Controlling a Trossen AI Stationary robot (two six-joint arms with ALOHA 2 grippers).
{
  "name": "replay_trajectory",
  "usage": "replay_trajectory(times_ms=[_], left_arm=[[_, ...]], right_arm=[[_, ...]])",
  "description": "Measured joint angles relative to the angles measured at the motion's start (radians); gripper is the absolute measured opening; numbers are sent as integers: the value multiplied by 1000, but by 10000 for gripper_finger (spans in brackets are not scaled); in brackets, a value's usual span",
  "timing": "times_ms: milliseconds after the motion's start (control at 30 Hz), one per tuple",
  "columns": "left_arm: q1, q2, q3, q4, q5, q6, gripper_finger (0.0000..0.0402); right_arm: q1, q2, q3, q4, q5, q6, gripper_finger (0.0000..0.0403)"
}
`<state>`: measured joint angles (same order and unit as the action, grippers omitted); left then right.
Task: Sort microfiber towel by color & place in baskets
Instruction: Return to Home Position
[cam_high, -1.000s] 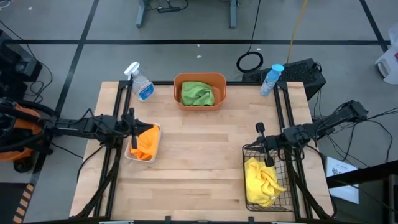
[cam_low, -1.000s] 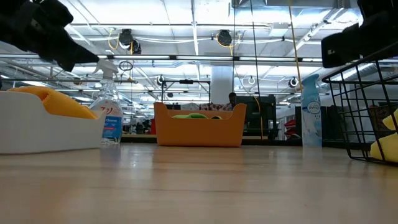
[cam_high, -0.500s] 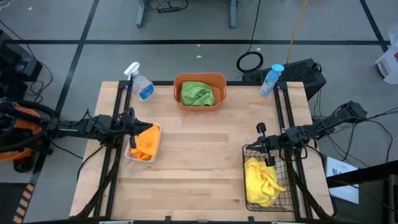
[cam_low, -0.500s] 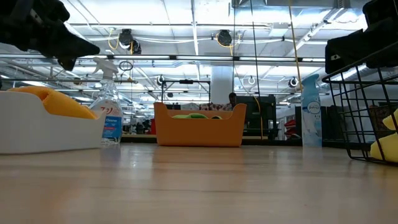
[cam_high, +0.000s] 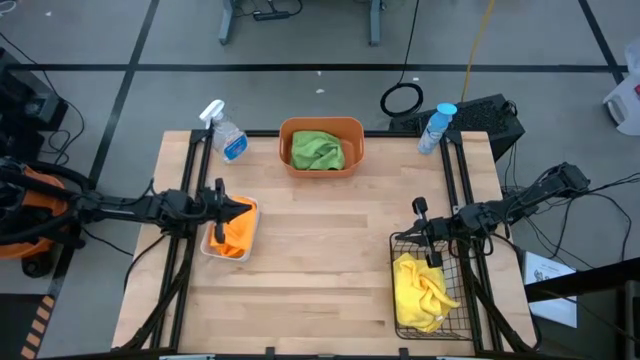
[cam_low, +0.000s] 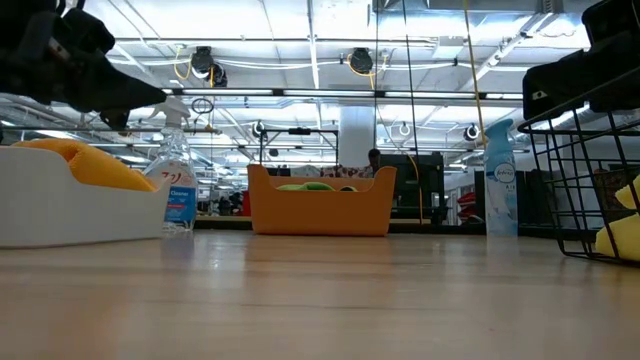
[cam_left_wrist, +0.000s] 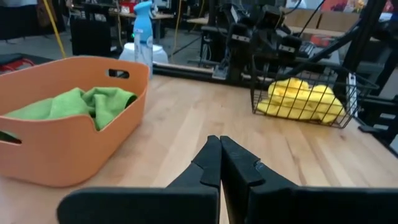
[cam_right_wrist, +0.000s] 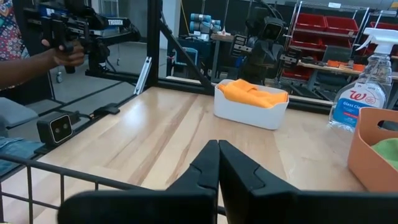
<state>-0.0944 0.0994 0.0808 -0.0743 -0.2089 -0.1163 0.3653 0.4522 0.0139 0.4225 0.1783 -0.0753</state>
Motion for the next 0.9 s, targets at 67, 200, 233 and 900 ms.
replay_trajectory(times_ms=[67,200,233,900], left_arm=[[0,0,-21,35,0,3,4],[0,1,-72,122,11,19,4],[0,0,-73,123,12,22,4],[0,-6,-74,122,22,73,4]], right_arm=[[0,-1,0,0,0,0,0],[0,-5,0,0,2,3,0],[0,-8,0,0,2,4,0],[0,-328,1,-267,1,-21,0]])
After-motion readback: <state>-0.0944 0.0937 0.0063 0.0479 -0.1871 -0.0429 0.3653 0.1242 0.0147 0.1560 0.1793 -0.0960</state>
